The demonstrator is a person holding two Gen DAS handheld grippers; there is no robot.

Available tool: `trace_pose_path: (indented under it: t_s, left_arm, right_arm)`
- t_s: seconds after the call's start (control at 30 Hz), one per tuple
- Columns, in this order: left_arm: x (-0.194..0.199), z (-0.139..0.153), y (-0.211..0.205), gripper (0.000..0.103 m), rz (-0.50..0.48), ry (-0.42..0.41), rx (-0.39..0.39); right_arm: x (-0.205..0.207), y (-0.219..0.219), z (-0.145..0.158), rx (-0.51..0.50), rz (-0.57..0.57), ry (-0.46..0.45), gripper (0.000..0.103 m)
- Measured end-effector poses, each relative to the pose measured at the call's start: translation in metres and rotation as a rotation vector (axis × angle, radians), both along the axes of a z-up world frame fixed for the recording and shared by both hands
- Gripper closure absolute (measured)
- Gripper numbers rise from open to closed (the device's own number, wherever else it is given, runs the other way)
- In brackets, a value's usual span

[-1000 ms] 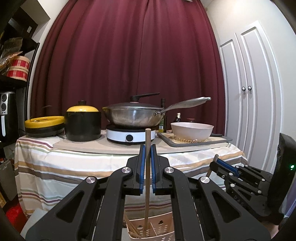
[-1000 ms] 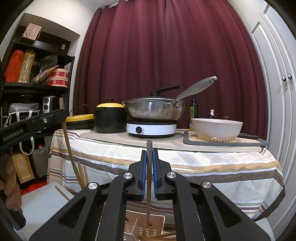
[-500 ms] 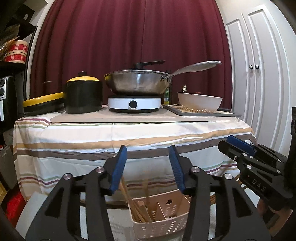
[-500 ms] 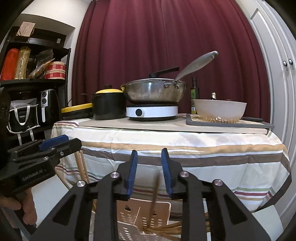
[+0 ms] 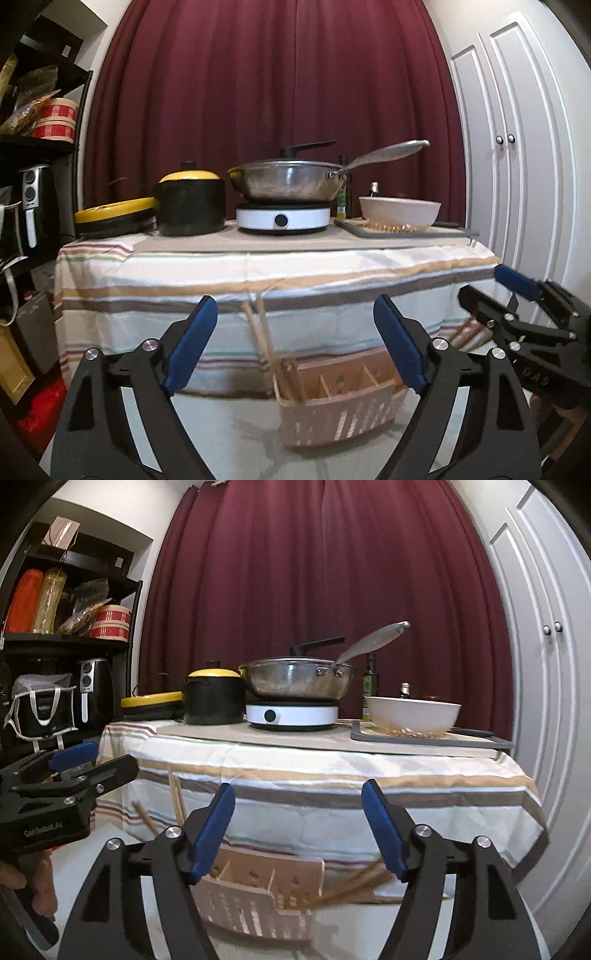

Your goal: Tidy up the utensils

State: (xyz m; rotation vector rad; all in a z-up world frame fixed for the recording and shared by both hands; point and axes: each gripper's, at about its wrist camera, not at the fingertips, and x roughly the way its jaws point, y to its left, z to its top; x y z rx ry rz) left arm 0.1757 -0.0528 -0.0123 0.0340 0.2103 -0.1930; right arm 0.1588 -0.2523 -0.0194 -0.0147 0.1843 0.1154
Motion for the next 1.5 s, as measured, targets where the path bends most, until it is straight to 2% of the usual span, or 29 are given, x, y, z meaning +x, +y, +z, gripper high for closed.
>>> trace_pose_path:
  t_s: [0.07, 0.27, 0.57, 1.0, 1.2, 1.5]
  left_arm:
    - [-0.011, -0.006, 0.003, 0.014, 0.007, 0.017, -0.004]
    - [-0.04, -0.027, 0.009, 0.013, 0.033, 0.084, 0.001]
    - [-0.086, -0.047, 0.014, 0.011, 0.1, 0.11, 0.026]
    - [-0.138, -0.034, 0.017, 0.009, 0.138, 0.061, 0.029]
    - [-0.153, -0.026, 0.019, 0.006, 0.147, 0.03, 0.022]
    - [-0.161, -0.026, 0.02, 0.005, 0.16, 0.029, 0.017]
  right_arm:
    - [-0.012, 0.0, -0.004, -0.002, -0.007, 0.009, 0.029]
    - [-0.04, 0.003, -0.018, -0.013, -0.027, 0.059, 0.026]
    - [-0.077, 0.004, -0.027, -0.018, -0.067, 0.075, 0.022]
    - [-0.119, 0.007, -0.015, -0.01, -0.086, 0.035, 0.019]
    - [-0.132, 0.009, -0.01, -0.017, -0.089, 0.017, 0.018]
    - [-0.14, 0.009, -0.007, -0.02, -0.084, 0.013, 0.018]
